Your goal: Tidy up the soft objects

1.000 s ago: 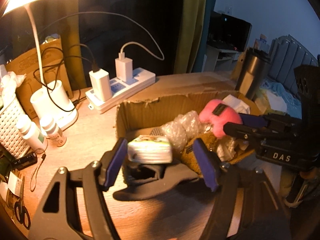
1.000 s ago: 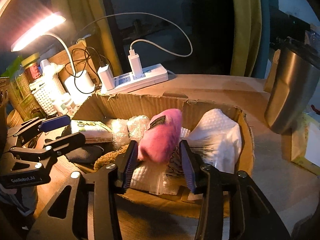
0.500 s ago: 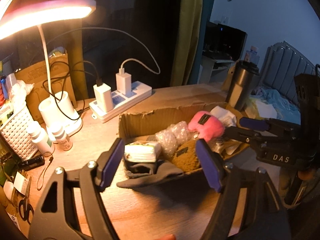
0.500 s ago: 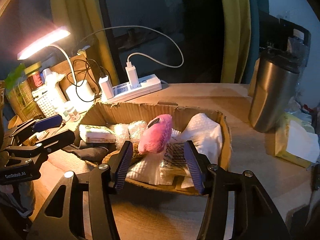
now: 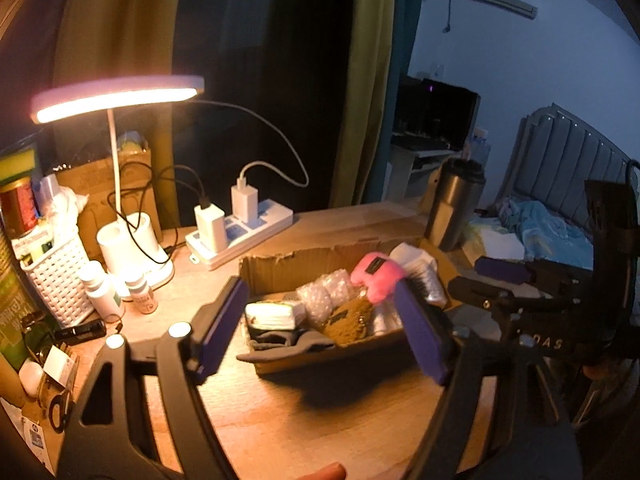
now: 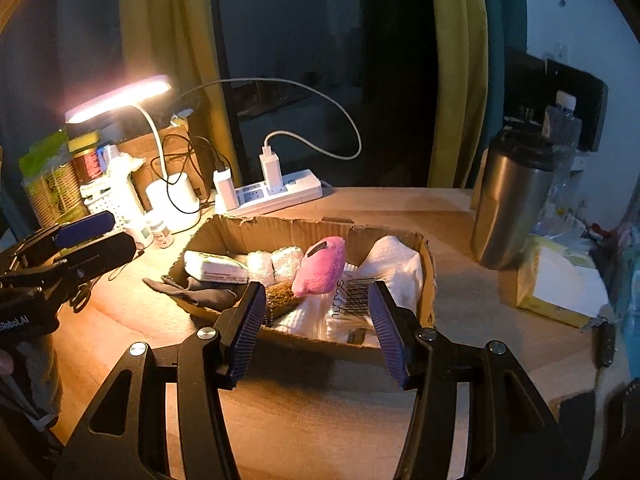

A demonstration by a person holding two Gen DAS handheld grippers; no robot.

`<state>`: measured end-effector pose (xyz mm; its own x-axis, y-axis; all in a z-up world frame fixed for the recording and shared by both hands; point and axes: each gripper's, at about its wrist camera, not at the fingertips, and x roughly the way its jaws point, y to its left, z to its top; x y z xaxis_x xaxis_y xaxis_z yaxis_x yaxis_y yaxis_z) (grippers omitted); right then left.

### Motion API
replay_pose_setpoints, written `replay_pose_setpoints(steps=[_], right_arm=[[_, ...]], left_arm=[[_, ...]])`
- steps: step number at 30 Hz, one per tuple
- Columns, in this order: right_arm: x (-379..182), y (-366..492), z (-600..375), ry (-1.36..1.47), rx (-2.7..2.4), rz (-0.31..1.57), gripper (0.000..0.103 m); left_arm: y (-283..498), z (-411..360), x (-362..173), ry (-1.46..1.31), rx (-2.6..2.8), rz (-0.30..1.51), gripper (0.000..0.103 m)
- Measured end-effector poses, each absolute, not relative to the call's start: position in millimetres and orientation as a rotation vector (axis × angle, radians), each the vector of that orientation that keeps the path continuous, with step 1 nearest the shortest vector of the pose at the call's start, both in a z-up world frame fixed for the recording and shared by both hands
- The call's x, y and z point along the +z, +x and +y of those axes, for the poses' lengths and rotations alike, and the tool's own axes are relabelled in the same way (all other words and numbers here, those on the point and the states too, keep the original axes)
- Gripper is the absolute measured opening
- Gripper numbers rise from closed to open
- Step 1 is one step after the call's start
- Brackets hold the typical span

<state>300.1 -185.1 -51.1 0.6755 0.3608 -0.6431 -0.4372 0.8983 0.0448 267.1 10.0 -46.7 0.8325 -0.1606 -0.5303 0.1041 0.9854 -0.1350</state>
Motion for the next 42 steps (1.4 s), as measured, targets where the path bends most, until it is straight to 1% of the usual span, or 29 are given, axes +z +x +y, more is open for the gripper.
replay_pose_setpoints(steps=[1, 7, 9, 11, 21, 25, 38, 40, 42], right_arm=[[-47.9, 295.9, -185.6, -0.116, 0.449, 0.69, 0.057], [-33.2, 270.2, -188.6, -0.122, 0.425, 0.65, 0.058], [-28.8, 260.6, -188.7, -0.129, 0.418, 0.638, 0.06], [-23.2, 249.7, -189.0, -0.131, 0.415, 0.621, 0.067], [3.7, 204.9, -199.0, -0.134, 0.358, 0.542, 0.069], [15.1, 186.6, -201.0, -0.146, 0.33, 0.509, 0.075], [48.1, 137.3, -212.9, -0.138, 0.266, 0.42, 0.076], [50.5, 132.8, -212.9, -0.141, 0.267, 0.414, 0.076], [52.3, 130.4, -211.8, -0.143, 0.263, 0.41, 0.076]], left_arm=[[263.9, 9.9, -44.5, -0.104, -0.142, 0.564, 0.094], [240.0, 6.2, -28.8, -0.1, -0.154, 0.514, 0.094], [231.8, 5.1, -23.3, -0.098, -0.157, 0.498, 0.094], [223.9, 4.0, -18.6, -0.098, -0.16, 0.485, 0.094], [186.2, -0.9, 5.8, -0.088, -0.16, 0.426, 0.094], [168.8, -5.9, 18.1, -0.074, -0.166, 0.394, 0.094], [127.5, -22.7, 51.6, -0.022, -0.168, 0.303, 0.095], [120.2, -22.8, 56.5, -0.022, -0.169, 0.282, 0.095], [116.5, -22.3, 59.3, -0.027, -0.164, 0.271, 0.097]])
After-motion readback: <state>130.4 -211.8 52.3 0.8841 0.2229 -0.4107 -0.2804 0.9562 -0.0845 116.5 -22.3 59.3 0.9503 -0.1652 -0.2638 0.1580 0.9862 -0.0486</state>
